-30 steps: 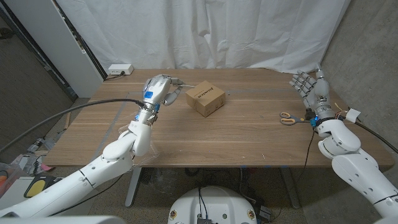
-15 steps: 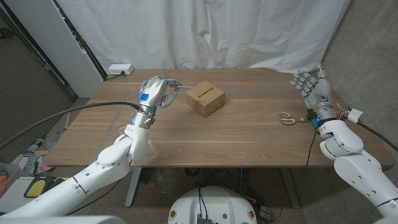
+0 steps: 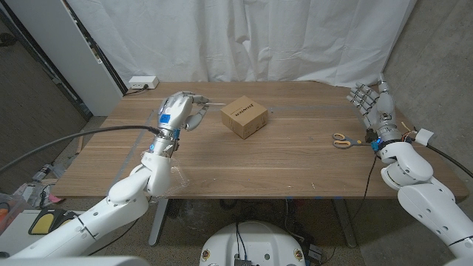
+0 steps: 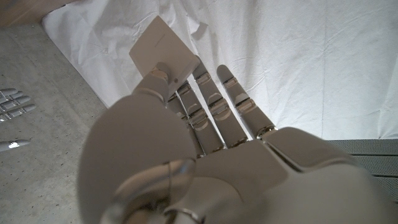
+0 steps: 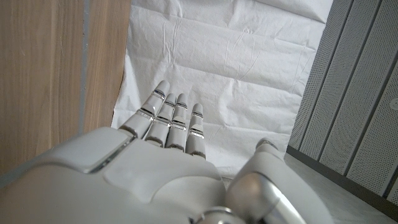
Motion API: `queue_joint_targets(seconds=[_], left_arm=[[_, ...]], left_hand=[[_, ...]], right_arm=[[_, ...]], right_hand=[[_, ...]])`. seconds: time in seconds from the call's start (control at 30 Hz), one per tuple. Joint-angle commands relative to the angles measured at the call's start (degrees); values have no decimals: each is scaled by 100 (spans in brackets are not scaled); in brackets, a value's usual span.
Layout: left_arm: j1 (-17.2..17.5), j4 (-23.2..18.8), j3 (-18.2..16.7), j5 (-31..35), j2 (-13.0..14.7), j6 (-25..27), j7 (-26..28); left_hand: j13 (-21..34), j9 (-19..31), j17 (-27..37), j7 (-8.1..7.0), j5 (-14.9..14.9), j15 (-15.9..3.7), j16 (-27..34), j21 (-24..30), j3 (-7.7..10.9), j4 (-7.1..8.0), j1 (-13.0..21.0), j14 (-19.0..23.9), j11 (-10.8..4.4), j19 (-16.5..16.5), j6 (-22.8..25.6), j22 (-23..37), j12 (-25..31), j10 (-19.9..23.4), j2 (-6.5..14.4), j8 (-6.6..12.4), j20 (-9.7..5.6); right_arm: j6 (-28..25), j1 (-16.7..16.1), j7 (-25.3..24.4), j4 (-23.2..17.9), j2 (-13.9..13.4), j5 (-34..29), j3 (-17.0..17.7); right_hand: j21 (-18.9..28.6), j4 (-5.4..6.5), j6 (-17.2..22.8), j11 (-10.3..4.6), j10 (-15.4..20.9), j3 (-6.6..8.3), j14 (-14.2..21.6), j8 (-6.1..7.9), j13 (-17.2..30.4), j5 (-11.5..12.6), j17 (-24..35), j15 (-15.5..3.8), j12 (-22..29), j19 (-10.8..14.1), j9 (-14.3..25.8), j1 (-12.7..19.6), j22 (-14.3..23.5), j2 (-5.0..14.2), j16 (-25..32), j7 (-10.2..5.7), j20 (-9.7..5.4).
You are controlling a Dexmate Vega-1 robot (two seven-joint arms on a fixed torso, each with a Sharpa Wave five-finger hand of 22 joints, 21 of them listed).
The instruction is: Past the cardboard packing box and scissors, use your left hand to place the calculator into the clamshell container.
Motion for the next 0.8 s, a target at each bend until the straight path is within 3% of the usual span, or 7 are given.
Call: queue_joint_targets(seconds=[0.03,0.8], left_arm=[[380,-198,-277,-49,57,5,97],[1290,-678,-879,52,105,366,116]], left_hand=[[28,50,8,198,34,-264,0,42,40,8,23,49,0,41,910,14,38,52,9,31,-658],[26,53,12,203,34,-268,1,51,83,19,12,52,1,45,911,15,28,52,-3,16,-658]], right_arm=[[-36,22,-44,7,44,-31,3],[-63,98,0,93,62,13,-25]], right_hand=[[-20,-5,58,-25,40,-29,55,-8,33,10,17,0,-10,74,10,-48,33,23,-7,-5,-80],[-59,-10,57,-22,39,-37,62,-12,33,9,18,8,-21,95,10,-55,35,29,-8,6,-77]])
